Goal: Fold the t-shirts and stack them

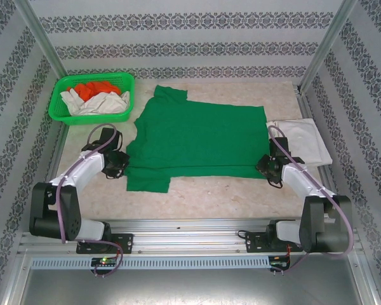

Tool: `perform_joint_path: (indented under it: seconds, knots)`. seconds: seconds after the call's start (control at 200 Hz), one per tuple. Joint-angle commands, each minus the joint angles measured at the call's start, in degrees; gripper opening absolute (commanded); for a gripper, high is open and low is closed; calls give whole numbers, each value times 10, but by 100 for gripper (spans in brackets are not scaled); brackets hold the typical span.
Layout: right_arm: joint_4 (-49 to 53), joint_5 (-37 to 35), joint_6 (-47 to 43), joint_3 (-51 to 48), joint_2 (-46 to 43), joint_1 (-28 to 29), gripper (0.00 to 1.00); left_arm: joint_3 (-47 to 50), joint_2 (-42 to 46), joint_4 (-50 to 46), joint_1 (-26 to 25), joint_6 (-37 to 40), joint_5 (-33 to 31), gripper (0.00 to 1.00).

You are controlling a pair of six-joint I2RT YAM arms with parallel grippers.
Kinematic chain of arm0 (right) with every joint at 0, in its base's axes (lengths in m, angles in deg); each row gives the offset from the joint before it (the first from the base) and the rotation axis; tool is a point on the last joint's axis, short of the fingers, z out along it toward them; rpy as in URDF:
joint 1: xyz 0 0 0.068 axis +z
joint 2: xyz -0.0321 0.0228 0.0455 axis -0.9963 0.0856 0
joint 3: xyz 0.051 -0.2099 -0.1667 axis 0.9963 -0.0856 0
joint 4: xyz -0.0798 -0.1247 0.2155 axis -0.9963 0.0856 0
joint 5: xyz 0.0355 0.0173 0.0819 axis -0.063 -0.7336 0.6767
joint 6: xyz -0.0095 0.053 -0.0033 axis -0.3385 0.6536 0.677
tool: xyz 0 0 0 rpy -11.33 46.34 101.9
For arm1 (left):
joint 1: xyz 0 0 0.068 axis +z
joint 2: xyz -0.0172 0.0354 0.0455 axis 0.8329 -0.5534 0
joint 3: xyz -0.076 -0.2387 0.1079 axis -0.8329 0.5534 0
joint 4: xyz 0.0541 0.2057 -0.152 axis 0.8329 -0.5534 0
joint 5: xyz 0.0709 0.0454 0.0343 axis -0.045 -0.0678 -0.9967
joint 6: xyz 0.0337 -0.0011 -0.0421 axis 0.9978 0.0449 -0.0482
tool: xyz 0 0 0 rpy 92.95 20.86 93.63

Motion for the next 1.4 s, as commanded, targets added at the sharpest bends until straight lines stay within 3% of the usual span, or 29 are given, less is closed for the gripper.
perform_joint_path:
  seconds: [0.0,0.1,0.145,0.205,0.325,0.435,0.694,0.974,1.394]
  knots:
    - [30,-37,4,-7,-33,2,49,1,33,-71,9,-7,-2,34]
    - [37,-42,6,-11,-65,2,60,-6,55,-102,1,-15,3,63]
    - [38,-41,8,-10,-73,2,61,-9,59,-111,-8,-23,7,66]
    - [39,-39,9,-9,-76,2,61,-14,58,-119,-26,-45,14,64]
    - [39,-40,15,-3,-68,3,61,-31,30,-125,-75,-94,35,49]
    - [32,-40,22,0,-58,4,62,-51,-5,-141,-90,-90,40,40]
    - [30,-35,21,4,-43,9,62,-35,-28,-104,-111,-145,65,42]
    - [28,-28,10,24,-16,12,62,16,64,-124,-118,-214,15,52]
    - [30,-25,-5,54,18,23,62,112,93,23,-125,-358,19,44]
